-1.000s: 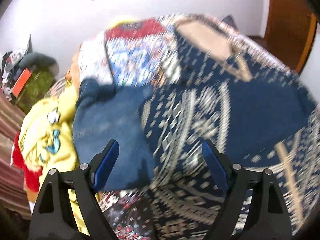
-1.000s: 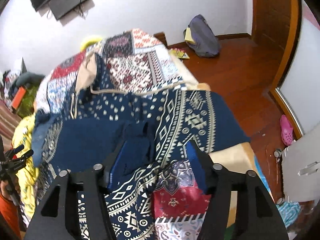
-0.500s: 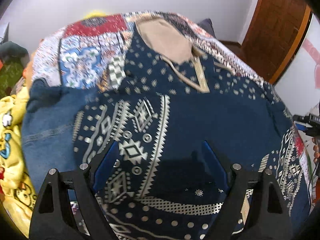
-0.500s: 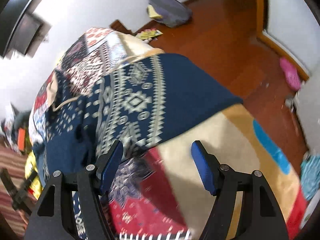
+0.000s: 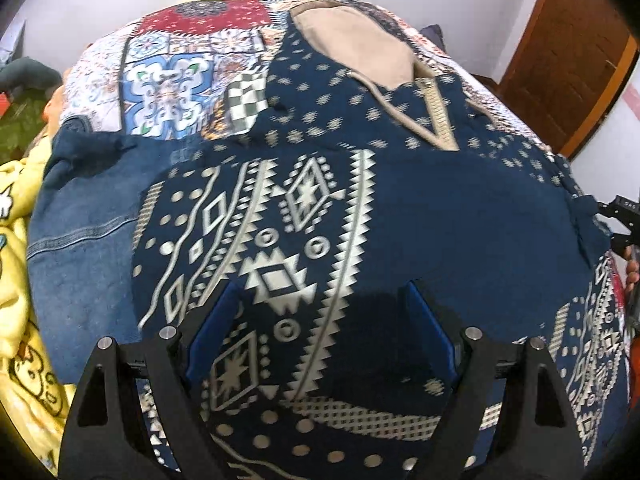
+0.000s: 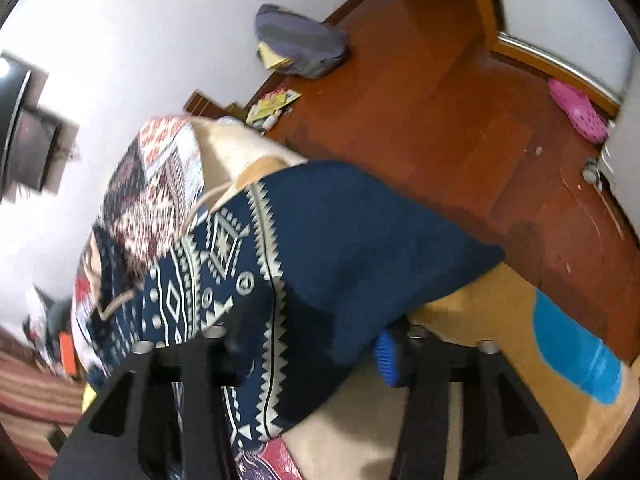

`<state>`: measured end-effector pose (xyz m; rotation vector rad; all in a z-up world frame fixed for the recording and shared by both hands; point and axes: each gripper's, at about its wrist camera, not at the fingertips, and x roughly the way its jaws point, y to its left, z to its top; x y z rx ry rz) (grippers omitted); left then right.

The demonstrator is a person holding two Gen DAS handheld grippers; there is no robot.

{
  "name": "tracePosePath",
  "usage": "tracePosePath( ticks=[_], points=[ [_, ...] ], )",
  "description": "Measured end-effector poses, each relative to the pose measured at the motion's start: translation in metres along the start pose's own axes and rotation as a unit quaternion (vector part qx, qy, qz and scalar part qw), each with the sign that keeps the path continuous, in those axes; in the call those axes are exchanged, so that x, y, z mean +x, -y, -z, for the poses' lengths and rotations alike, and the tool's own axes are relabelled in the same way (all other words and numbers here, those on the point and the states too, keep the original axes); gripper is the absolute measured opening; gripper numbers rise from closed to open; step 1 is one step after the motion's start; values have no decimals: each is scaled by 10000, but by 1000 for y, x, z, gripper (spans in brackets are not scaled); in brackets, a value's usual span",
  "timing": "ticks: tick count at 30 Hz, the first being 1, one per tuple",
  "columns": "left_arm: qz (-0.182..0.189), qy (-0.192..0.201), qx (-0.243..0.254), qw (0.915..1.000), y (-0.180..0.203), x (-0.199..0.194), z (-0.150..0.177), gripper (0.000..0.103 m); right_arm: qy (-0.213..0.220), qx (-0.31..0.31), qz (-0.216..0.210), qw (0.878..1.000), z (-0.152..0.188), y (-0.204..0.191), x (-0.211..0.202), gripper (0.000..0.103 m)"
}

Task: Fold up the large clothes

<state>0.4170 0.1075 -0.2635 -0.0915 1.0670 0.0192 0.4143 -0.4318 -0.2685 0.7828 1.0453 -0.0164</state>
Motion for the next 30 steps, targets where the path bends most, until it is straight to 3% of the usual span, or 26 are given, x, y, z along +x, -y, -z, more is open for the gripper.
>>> tracePosePath(
  ticks=[1, 3, 7, 13, 20, 24, 30],
  points=[
    [-27, -11, -4, 10000, -2, -1, 2, 85, 65, 91, -37, 9999, 0, 2, -3, 11],
    [-64, -1, -17, 10000, -6, -4, 3, 85, 141, 170, -99, 9997, 0, 3, -10, 8],
    [-26, 85, -65, 9999, -12, -18, 7, 85, 352, -96, -18, 9993, -1, -15, -36, 7],
    [-28, 380, 87, 9992, -8, -50, 12, 85, 780, -711, -289, 9940, 0, -66, -90, 5],
    [33, 737, 368, 9966, 0, -89, 21, 85, 1190, -2146, -468, 9683, 41, -161, -131, 5],
    [-76, 909, 595, 9940, 3, -107, 31, 85, 1038, -2965, -525, 9479, 77, -207, -119, 5],
    [-219, 977, 812, 9917, 1, -113, 46, 85, 279, -3469, -664, 9351, 128, -242, -67, 5]
  ],
)
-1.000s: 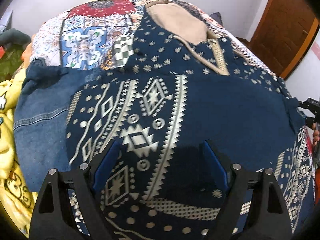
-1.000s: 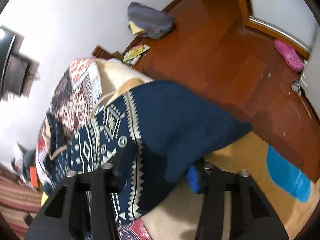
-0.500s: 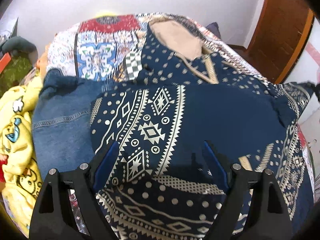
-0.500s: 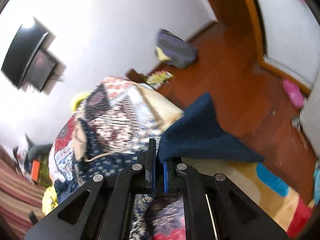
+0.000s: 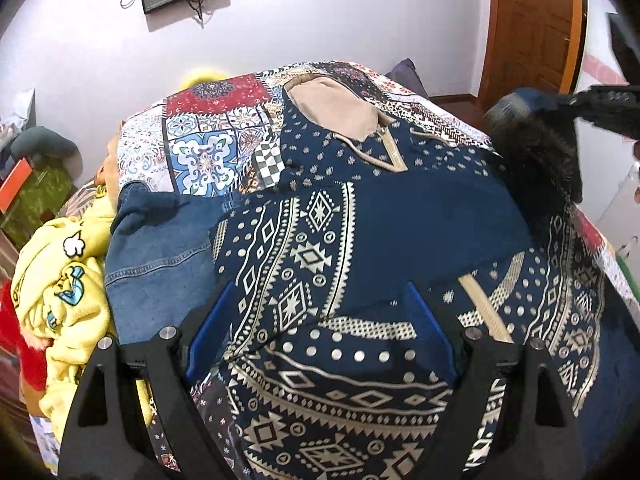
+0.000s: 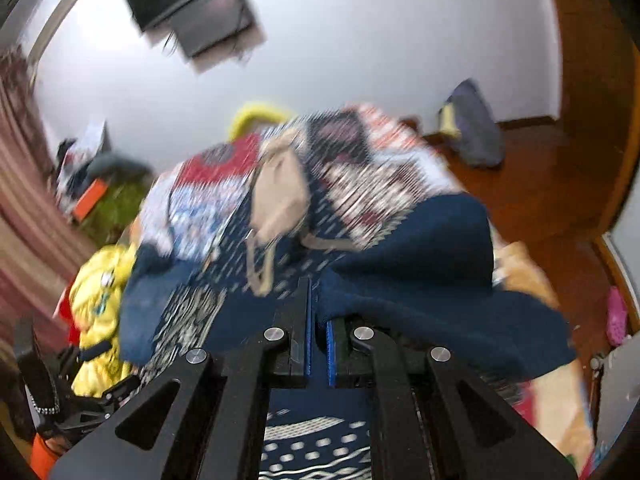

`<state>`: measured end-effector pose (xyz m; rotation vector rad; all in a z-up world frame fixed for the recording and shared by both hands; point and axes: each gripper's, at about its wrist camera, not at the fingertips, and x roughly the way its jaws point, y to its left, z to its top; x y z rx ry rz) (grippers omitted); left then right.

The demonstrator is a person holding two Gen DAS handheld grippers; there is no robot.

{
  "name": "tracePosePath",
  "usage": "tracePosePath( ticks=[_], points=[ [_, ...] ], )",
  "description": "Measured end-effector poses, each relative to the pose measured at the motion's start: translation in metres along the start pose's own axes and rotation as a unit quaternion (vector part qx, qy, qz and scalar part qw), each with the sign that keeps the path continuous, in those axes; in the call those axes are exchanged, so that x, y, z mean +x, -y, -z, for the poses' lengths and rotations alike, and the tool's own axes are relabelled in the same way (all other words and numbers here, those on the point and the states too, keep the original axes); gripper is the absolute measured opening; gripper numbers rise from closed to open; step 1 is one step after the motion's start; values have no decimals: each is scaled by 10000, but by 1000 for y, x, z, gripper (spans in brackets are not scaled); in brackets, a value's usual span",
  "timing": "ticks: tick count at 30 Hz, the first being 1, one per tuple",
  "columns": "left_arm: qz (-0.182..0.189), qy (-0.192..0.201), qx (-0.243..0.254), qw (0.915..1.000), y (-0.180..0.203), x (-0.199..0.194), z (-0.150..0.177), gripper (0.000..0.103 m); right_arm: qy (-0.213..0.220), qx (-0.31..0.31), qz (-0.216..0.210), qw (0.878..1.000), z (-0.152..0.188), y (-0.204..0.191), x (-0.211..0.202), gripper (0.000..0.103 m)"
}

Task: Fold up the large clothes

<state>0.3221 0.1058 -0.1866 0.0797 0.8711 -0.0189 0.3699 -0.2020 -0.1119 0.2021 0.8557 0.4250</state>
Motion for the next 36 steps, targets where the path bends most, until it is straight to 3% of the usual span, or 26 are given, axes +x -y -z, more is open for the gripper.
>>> tracePosePath(
  ticks=[8, 15, 19, 24, 28, 31, 34, 36],
  points=[
    [128, -300, -305, 9990, -16, 15, 16, 85, -1190, -143, -167, 9927, 56, -34, 86, 5],
    [221, -542, -328, 9977, -12, 26, 20, 85, -1618, -275, 28, 9864, 80, -33, 96, 9],
    [291, -502, -119, 9982, 9, 21, 7, 85, -1986, -127, -199, 9798, 85, -24, 87, 28],
    [485, -273, 284, 9980, 49, 9, -23, 85, -1863, -271, -323, 9816, 91, -10, 49, 28],
    [738, -52, 610, 9954, 93, 1, -55, 85, -1340, -203, -105, 9907, 87, 20, 2, 35],
    [966, -11, 838, 9918, 128, 4, -78, 85, -916, -170, 445, 9947, 85, 52, -23, 47],
    [1140, -57, 1114, 9872, 167, 14, -95, 85, -789, 34, 931, 9925, 89, 87, -37, 47],
    [1258, -140, 1299, 9834, 192, 22, -102, 85, -781, 337, 970, 9916, 96, 112, -44, 47]
  ],
)
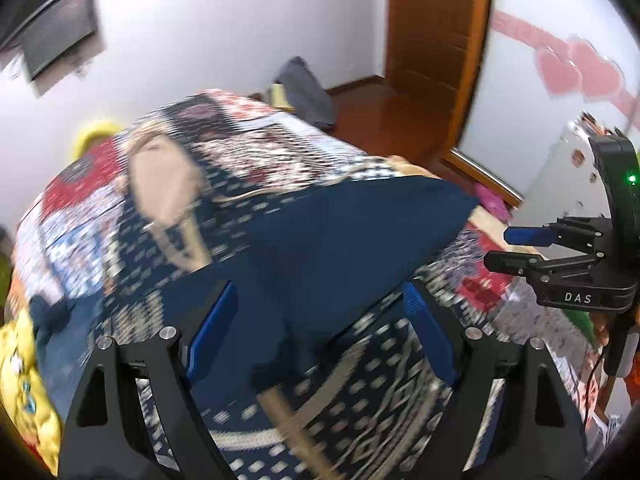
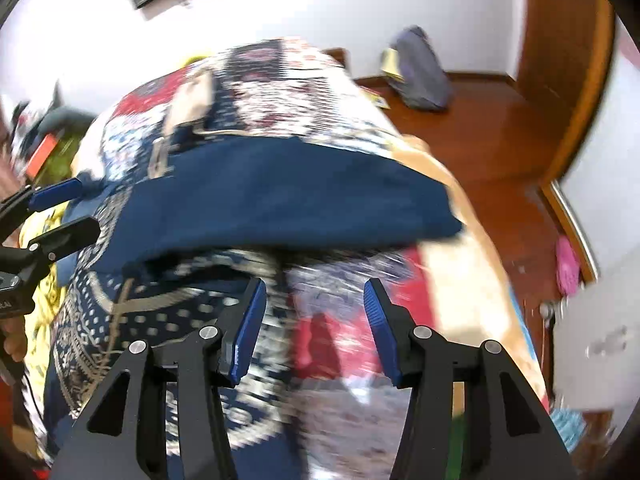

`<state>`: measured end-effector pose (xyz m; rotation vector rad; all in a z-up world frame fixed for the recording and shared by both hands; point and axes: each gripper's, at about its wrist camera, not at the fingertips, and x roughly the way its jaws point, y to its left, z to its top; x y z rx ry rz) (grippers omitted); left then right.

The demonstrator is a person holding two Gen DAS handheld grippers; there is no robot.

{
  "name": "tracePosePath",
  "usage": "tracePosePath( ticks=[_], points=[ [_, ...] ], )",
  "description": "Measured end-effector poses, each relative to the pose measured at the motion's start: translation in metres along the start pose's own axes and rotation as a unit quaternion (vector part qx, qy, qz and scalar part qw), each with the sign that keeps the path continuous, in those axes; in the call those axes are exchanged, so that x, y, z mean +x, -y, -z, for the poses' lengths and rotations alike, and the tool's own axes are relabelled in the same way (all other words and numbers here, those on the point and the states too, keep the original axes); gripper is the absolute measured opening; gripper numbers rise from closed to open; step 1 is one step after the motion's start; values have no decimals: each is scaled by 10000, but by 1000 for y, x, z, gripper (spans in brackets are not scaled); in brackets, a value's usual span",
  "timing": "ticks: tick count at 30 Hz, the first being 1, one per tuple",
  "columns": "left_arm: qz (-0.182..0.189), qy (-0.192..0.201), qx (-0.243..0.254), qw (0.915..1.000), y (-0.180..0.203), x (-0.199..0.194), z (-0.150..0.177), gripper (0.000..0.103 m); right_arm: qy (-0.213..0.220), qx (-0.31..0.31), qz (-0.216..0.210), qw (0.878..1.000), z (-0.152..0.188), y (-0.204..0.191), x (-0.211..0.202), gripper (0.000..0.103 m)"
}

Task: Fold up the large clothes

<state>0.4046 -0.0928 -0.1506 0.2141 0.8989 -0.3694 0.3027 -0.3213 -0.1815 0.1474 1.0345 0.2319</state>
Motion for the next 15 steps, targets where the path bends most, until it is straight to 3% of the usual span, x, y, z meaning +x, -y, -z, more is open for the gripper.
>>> tracePosePath(
  ticks=[3, 9, 12, 15],
  points=[
    [141, -114, 357, 9992, 33, 24, -14, 85, 17, 397, 59, 9992, 10, 31, 0, 47],
    [8, -243, 1205, 9924, 99, 71, -28, 85, 48, 845, 133, 9963, 22, 62, -1, 47],
    [-29, -489, 1597, 9860, 124, 102, -28, 85, 63, 945, 166, 9954, 23, 68, -1, 47],
    [239, -880, 1674, 9817, 137, 131, -27, 84, 98, 1058, 111, 9943, 24, 75, -3, 47]
  ],
)
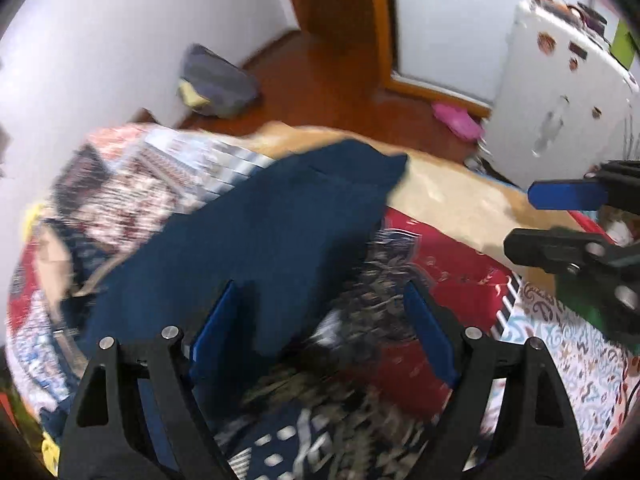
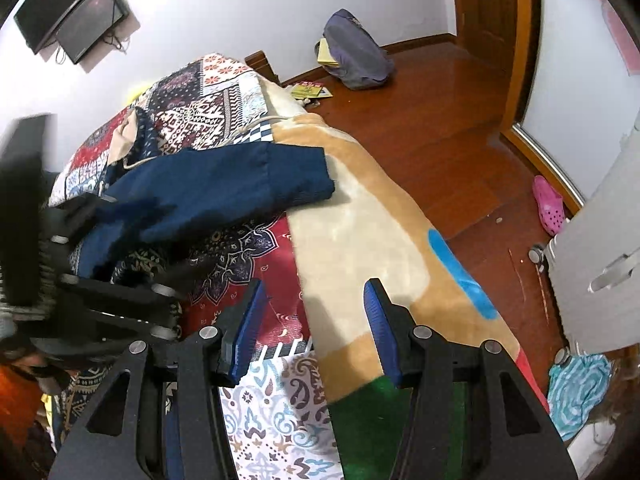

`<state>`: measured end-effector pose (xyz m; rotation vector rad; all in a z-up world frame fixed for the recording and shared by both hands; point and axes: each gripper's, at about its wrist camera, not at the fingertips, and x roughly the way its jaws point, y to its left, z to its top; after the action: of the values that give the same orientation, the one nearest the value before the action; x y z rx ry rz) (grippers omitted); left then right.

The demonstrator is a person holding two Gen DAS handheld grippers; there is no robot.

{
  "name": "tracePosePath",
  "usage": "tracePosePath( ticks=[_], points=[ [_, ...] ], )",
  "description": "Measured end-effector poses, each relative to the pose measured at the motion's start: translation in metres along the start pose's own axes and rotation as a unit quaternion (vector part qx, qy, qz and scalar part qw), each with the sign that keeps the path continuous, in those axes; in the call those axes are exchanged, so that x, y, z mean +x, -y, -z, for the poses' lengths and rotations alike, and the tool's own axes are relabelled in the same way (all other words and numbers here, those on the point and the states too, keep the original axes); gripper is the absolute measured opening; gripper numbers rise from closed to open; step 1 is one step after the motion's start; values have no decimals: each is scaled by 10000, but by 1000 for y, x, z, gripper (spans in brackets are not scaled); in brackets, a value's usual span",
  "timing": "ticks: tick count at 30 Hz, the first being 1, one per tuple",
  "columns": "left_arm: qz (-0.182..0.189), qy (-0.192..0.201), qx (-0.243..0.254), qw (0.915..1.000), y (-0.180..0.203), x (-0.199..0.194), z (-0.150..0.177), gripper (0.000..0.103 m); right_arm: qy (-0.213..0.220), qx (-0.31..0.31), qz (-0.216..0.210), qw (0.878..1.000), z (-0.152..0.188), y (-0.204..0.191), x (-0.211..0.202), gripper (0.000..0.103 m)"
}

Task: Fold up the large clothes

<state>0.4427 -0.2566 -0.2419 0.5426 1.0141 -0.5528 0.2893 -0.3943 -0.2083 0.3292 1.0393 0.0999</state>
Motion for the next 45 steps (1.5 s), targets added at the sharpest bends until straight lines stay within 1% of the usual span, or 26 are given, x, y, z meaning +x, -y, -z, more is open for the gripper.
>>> tracePosePath(
  ticks=[1, 3, 4, 5, 6, 8, 9, 11, 12, 14, 15, 18, 19, 20, 22, 24, 26, 28, 32, 33, 36, 38, 40, 43, 44, 45],
  points=[
    [107, -114, -34, 9999, 2, 11, -4, 81, -4, 39, -34, 10000, 1, 1, -1, 47],
    [272, -94, -188, 9994, 0, 20, -12, 78, -17, 34, -65, 10000, 3, 2, -2, 47],
    [364, -55, -354, 9987, -4, 23, -18, 70, -11, -1, -64, 10000, 5, 1, -3, 47],
    [384, -49, -459, 9982, -6, 26, -21, 57, -5, -41, -65, 10000, 7, 1, -5, 47],
    [368, -77, -630, 9973, -11, 30, -27, 49, -4, -62, -68, 10000, 9, 1, -6, 47],
    [365, -115, -937, 9949, -22, 32, -32, 9, 1, -122, -72, 9999, 11, -2, -8, 47],
    [461, -103, -1208, 9916, -32, 30, -33, 4, -6, -139, -54, 9999, 11, -2, -8, 47],
    [666, 118, -1519, 9861, -47, 17, -30, 4, 1, -174, 4, 9998, 10, -6, -8, 47],
    [710, 327, -1615, 9838, -56, 3, -26, 4, 17, -184, -5, 9998, 9, -7, -8, 47],
    [596, 651, -1692, 9816, -70, -24, -19, 3, 40, -223, -68, 9997, 7, -13, -9, 47],
    [598, 892, -1808, 9776, -83, -45, -10, 3, 46, -253, -91, 9996, 6, -17, -8, 47],
    [564, 1408, -2179, 9641, -119, -95, 17, 3, 80, -349, -166, 9992, 3, -30, -6, 47],
    [513, 1578, -2331, 9582, -134, -113, 31, 3, 80, -390, -212, 9990, 0, -37, -4, 47],
    [451, 1664, -2418, 9549, -146, -122, 38, 3, 69, -435, -256, 9987, -2, -46, -1, 47],
    [201, 1912, -2642, 9451, -175, -152, 67, 3, 61, -537, -325, 9980, -6, -61, 4, 47],
    [-51, 2022, -2766, 9395, -195, -171, 92, 3, 55, -685, -409, 9968, -8, -77, 10, 47],
    [-283, 2043, -2897, 9346, -216, -186, 121, 3, 21, -898, -477, 9948, -11, -99, 18, 47],
    [-422, 2014, -3036, 9303, -232, -194, 149, 3, -14, -1067, -543, 9928, -12, -117, 27, 47],
    [-749, 1850, -3223, 9253, -251, -195, 200, 3, -201, -1191, -582, 9910, -16, -145, 52, 47],
    [-793, 1783, -3285, 9241, -256, -192, 212, 3, -228, -1218, -545, 9908, -16, -149, 57, 47],
    [-889, 1526, -3537, 9185, -273, -175, 251, 3, -277, -1397, -113, 9897, -13, -161, 75, 47],
    [-836, 1354, -3784, 9119, -285, -162, 275, 3, -363, -1482, 78, 9883, -8, -162, 88, 47],
    [-636, 1146, -4156, 9001, -294, -142, 305, 3, -488, -1445, 83, 9883, -4, -161, 98, 47],
    [-541, 849, -4493, 8877, -294, -121, 339, 3, -629, -1375, 106, 9885, 2, -156, 109, 47],
    [-454, 770, -4554, 8858, -293, -117, 347, 4, -669, -1351, 98, 9885, 4, -155, 112, 48],
    [-391, 686, -4662, 8811, -293, -108, 358, 6, -676, -1338, 106, 9886, 5, -155, 114, 48]
  ],
)
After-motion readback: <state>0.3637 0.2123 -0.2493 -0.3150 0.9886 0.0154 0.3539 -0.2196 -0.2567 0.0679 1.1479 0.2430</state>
